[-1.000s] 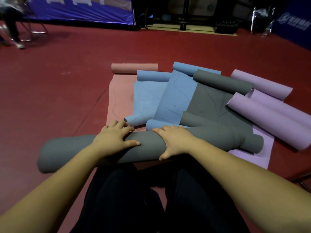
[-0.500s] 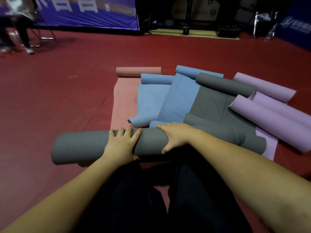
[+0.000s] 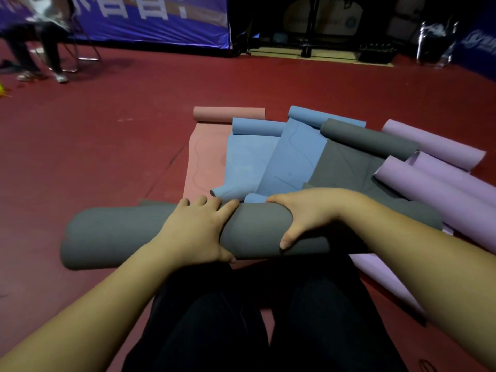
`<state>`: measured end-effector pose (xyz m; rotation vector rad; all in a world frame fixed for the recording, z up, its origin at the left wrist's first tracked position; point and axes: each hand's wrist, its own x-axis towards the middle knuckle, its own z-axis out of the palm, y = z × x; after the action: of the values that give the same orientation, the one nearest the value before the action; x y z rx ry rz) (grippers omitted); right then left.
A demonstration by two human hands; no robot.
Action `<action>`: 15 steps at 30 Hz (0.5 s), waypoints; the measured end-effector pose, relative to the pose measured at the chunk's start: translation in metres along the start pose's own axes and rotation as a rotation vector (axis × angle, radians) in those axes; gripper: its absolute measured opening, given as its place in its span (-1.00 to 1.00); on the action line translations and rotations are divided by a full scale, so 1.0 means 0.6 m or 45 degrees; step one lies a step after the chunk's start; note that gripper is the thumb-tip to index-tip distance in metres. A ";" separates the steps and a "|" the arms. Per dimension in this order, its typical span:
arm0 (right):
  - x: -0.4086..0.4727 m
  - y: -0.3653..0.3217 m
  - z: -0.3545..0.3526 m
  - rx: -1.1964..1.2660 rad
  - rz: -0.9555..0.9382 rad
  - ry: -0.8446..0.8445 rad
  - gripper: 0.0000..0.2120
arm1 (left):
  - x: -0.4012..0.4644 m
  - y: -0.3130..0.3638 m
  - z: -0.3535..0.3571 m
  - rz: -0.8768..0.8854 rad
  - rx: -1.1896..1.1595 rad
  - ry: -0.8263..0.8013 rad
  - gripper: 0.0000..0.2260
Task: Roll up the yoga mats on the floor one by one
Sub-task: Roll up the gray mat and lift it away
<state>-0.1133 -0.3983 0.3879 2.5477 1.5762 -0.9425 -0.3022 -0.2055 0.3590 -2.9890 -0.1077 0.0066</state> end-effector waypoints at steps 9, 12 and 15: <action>0.062 0.029 0.038 0.164 -0.012 -0.221 -0.05 | 0.029 -0.016 0.032 0.014 -0.318 -0.462 0.04; 0.065 0.033 0.042 0.219 -0.072 -0.088 -0.06 | 0.047 -0.029 0.028 0.000 -0.408 -0.553 -0.04; 0.058 0.040 0.051 0.205 -0.104 0.054 -0.15 | 0.066 -0.041 0.025 -0.025 -0.566 -0.647 -0.10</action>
<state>-0.0976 -0.3913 0.3385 2.6427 1.6943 -1.0717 -0.2646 -0.1762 0.3478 -3.3409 -0.2187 0.8457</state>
